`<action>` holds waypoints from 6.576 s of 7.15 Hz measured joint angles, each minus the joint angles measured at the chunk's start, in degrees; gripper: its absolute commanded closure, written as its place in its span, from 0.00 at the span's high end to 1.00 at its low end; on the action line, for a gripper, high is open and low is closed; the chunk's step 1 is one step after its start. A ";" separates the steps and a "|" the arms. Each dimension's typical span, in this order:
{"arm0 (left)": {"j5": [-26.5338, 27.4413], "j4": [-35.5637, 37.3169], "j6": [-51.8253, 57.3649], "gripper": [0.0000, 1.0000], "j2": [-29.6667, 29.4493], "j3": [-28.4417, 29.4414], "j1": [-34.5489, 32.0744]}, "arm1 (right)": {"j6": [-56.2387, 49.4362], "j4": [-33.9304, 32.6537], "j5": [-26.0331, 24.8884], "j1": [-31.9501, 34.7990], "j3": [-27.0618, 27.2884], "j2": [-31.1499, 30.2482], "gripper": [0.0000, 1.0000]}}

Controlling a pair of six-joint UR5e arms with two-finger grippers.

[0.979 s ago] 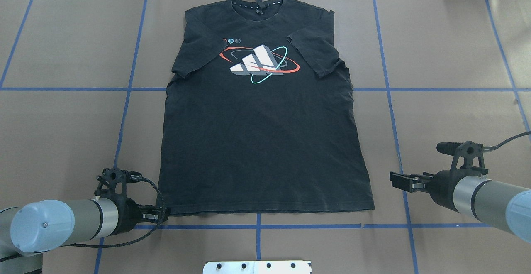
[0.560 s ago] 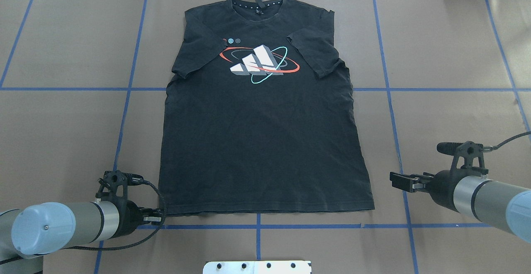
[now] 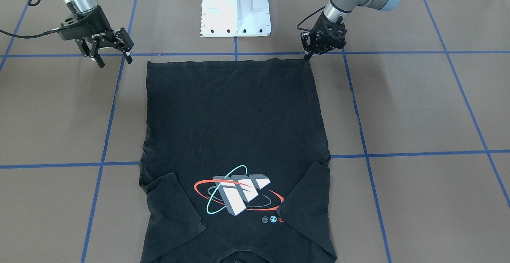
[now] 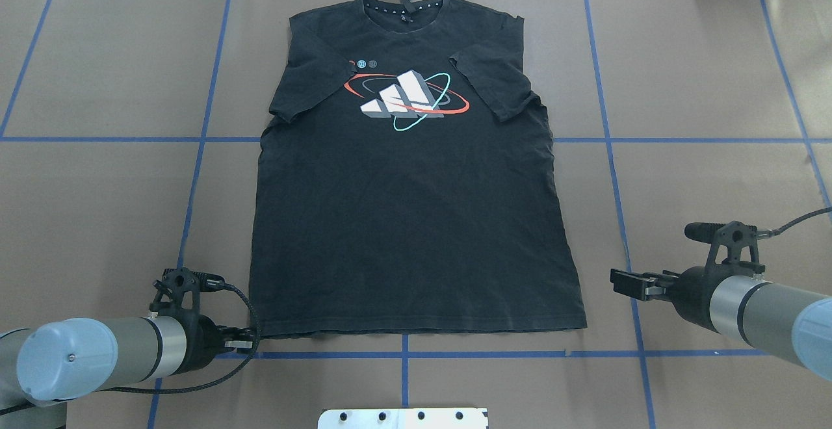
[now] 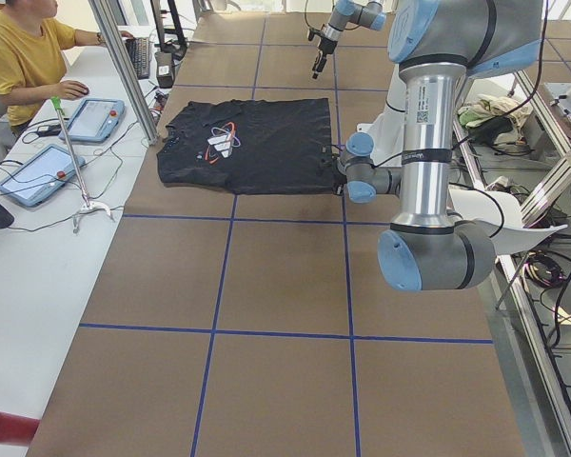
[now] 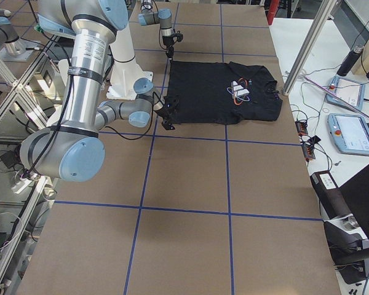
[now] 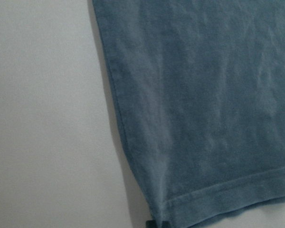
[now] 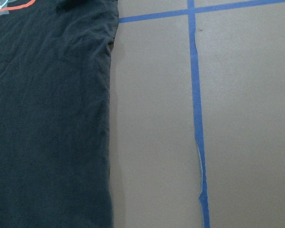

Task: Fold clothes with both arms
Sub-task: 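Grasp the hem corners with the left and right grippers, then lift the hem and carry it over the shirt toward the collar with both grippers, then lower the hem onto the collar edge and release with both grippers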

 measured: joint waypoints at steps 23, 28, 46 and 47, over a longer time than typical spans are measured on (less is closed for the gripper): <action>-10.76 16.65 12.65 0.00 -0.03 -17.62 -5.41 | 10.94 -7.65 1.03 -7.95 8.17 2.73 0.00; -17.71 21.43 15.37 0.00 8.03 -36.29 0.89 | 6.61 -7.64 11.64 -18.56 23.28 -6.16 0.00; -2.85 16.70 23.58 0.00 -36.31 27.49 -34.20 | 5.78 -28.33 9.67 23.91 -22.73 44.63 0.00; -2.40 14.00 25.57 0.00 -37.62 32.17 -34.15 | 5.64 -28.10 9.67 23.85 -26.00 45.50 0.00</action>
